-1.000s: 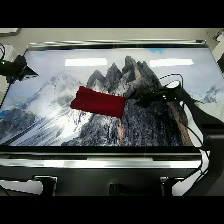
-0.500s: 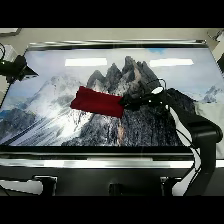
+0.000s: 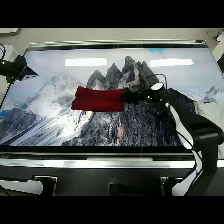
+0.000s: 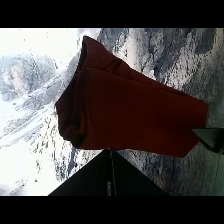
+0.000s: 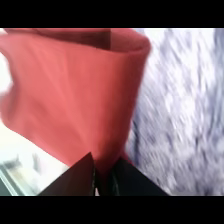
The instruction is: Fold the clothes and pants, and hang the long-sleeved shirts on hangers.
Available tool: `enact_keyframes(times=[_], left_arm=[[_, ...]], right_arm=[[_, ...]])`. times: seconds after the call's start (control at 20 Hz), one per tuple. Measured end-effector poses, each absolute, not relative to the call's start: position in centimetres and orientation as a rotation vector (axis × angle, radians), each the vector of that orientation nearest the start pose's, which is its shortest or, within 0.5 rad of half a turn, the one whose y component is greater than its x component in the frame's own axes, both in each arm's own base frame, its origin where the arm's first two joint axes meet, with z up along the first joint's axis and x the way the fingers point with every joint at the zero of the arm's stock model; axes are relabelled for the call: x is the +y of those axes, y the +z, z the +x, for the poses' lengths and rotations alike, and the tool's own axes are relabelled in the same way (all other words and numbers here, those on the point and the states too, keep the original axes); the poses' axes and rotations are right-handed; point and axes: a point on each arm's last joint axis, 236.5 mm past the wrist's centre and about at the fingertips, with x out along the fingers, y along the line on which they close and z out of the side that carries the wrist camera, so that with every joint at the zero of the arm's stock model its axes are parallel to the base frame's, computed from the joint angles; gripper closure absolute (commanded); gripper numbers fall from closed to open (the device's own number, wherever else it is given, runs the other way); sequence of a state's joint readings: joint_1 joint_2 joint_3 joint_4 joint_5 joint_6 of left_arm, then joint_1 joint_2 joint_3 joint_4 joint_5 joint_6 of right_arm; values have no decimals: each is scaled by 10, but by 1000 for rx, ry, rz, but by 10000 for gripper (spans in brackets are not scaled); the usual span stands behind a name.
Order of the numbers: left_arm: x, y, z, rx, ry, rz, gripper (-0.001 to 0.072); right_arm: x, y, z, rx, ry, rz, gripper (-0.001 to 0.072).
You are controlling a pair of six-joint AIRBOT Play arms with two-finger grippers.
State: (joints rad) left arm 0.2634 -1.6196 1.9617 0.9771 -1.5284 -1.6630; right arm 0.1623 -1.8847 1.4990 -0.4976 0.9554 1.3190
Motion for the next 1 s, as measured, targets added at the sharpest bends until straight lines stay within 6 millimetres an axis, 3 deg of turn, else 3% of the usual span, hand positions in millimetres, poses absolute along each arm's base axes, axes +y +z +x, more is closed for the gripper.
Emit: enact_keyframes(times=[0.15,0.25,0.5,0.75,1.0], left_arm=[[-7,161,481,1097,-228,-596,692],[-7,161,481,1096,-229,-595,692],[-7,161,481,1096,-229,-594,692],[-7,161,481,1096,-229,-595,692],[-7,161,481,1095,-228,-596,692]], right_arm=[[216,-6,542,1088,516,795,683],[174,17,571,1002,433,792,683],[36,61,621,796,192,817,683],[-107,93,630,609,-35,862,684],[-230,106,600,490,-233,922,684]])
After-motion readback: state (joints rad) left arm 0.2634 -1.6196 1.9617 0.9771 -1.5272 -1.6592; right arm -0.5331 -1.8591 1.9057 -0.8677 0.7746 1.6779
